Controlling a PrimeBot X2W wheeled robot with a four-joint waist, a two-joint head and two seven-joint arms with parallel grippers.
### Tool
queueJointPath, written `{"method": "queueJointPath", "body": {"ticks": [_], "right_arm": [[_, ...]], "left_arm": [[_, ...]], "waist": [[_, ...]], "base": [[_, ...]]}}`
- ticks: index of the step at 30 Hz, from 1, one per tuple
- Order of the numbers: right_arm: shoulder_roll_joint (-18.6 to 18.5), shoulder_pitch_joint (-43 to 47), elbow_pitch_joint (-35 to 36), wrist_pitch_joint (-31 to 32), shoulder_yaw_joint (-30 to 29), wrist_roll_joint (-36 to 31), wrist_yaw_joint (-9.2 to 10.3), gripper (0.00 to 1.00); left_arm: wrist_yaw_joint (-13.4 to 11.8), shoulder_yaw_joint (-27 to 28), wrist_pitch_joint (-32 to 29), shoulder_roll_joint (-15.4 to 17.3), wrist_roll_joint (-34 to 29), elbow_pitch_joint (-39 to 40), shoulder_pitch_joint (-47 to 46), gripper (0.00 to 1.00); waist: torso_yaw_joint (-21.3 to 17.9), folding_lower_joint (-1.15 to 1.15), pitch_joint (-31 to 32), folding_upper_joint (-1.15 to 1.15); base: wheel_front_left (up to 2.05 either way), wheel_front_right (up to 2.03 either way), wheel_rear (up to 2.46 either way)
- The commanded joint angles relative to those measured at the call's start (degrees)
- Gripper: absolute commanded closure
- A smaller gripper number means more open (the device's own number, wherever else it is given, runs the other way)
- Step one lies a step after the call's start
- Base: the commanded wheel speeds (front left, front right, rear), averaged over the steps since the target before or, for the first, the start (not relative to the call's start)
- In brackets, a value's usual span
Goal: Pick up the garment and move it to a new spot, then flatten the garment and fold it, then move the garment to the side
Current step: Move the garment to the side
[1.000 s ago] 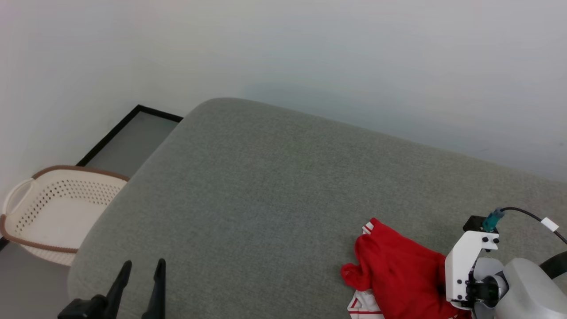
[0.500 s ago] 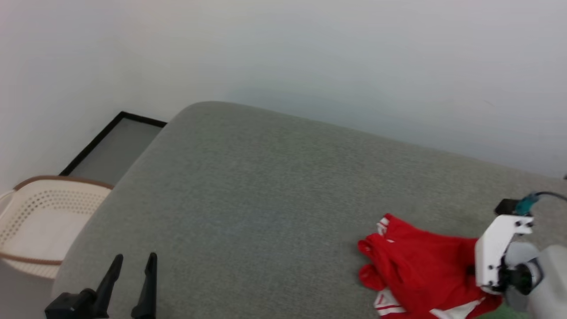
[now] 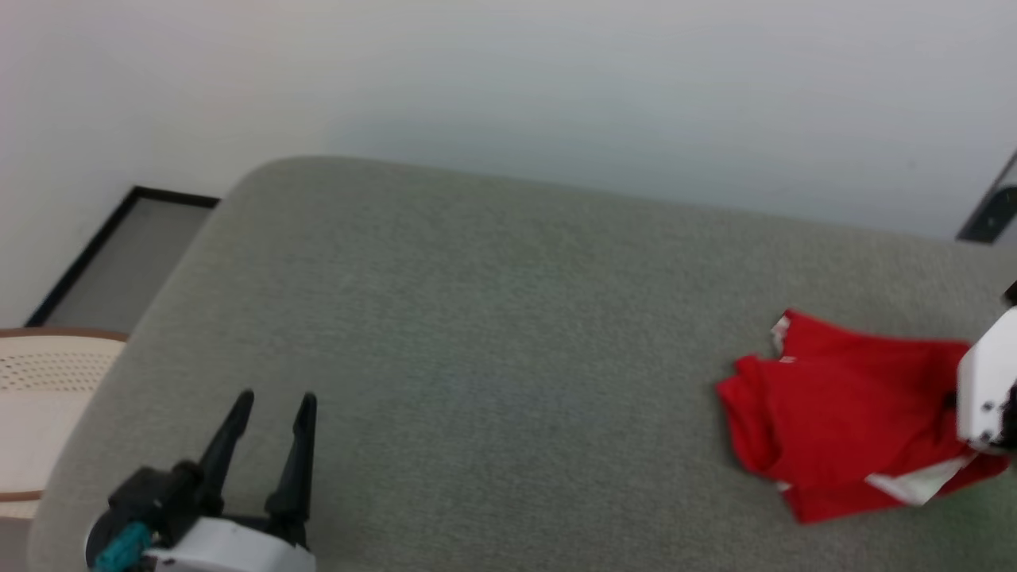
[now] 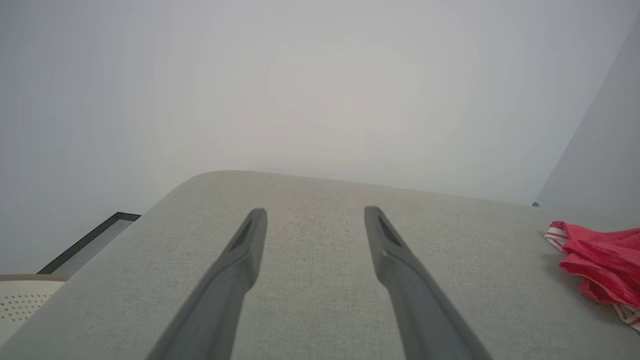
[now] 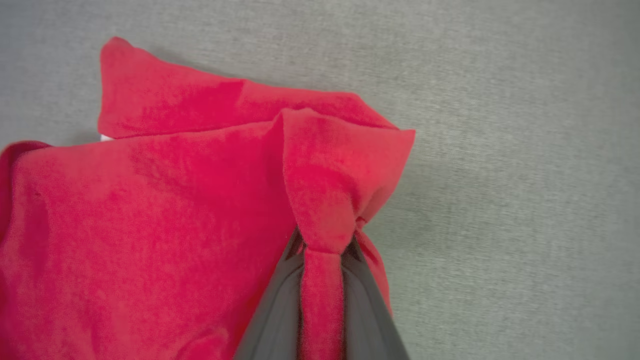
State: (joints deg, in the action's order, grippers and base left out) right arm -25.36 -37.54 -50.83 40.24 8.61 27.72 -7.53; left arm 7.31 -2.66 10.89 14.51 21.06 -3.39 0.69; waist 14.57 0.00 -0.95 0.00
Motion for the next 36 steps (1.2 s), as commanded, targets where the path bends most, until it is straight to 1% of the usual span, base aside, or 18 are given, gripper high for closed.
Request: {"method": "queueJointPath", "body": {"ticks": [1,12,15,18,21,22,28,33,36], "right_arm": [[-1.13,-1.48,0.63,-0.04,0.49,0.07,0.11,1.0],[-11.16,-8.21,6.49,1.73,1.72,2.54,0.11,1.0],[-13.24,-9.37,8.25,2.35,1.56,3.13,0.1,1.0],[-15.95,-9.97,9.9,3.04,1.24,3.57,0.11,1.0],[-17.48,-9.89,12.17,4.28,1.38,4.23,0.1,1.0],[-18.74,-9.87,12.76,4.57,1.32,4.42,0.11,1.0],[-23.1,-9.0,17.83,8.07,2.41,5.76,0.11,1.0],[-26.33,-8.35,21.74,10.75,1.28,6.34,0.1,1.0],[-27.59,-8.11,23.91,11.78,-0.31,6.87,0.1,1.0]], "left_arm": [[0.17,-0.16,0.31,0.32,-0.13,0.17,-1.48,0.0],[0.2,-0.68,1.63,2.14,0.54,0.88,-8.89,0.0],[0.21,-0.85,2.01,2.48,0.58,0.95,-10.51,0.0],[0.2,-1.36,2.31,2.6,0.26,0.85,-11.75,0.0],[0.13,-1.56,2.49,2.91,0.17,0.68,-12.73,0.0],[0.14,-1.69,2.56,2.92,0.26,0.69,-13.08,0.0],[0.15,-1.88,2.86,3.84,0.61,0.26,-14.9,0.0],[0.14,-2.16,3.15,4.31,0.68,0.07,-16.14,0.0],[0.14,-2.44,3.23,4.43,0.65,0.49,-17.28,0.0]], "waist": [[-2.91,0.0,-3.34,0.0],[-8.45,0.0,-13.69,0.0],[-9.75,0.0,-15.87,0.0],[-10.85,0.0,-17.51,0.0],[-11.95,0.0,-18.75,0.0],[-12.23,0.0,-19.22,0.0],[-14.24,0.0,-21.53,0.0],[-15.44,0.0,-23.15,0.0],[-15.97,0.0,-24.69,0.0]], "base": [[0.0,0.0,0.0],[0.0,0.0,0.0],[0.0,0.0,0.0],[0.0,0.0,0.0],[0.0,0.0,0.0],[0.0,0.0,0.0],[0.0,0.0,0.0],[0.0,0.0,0.0],[0.0,0.0,0.0]]}}
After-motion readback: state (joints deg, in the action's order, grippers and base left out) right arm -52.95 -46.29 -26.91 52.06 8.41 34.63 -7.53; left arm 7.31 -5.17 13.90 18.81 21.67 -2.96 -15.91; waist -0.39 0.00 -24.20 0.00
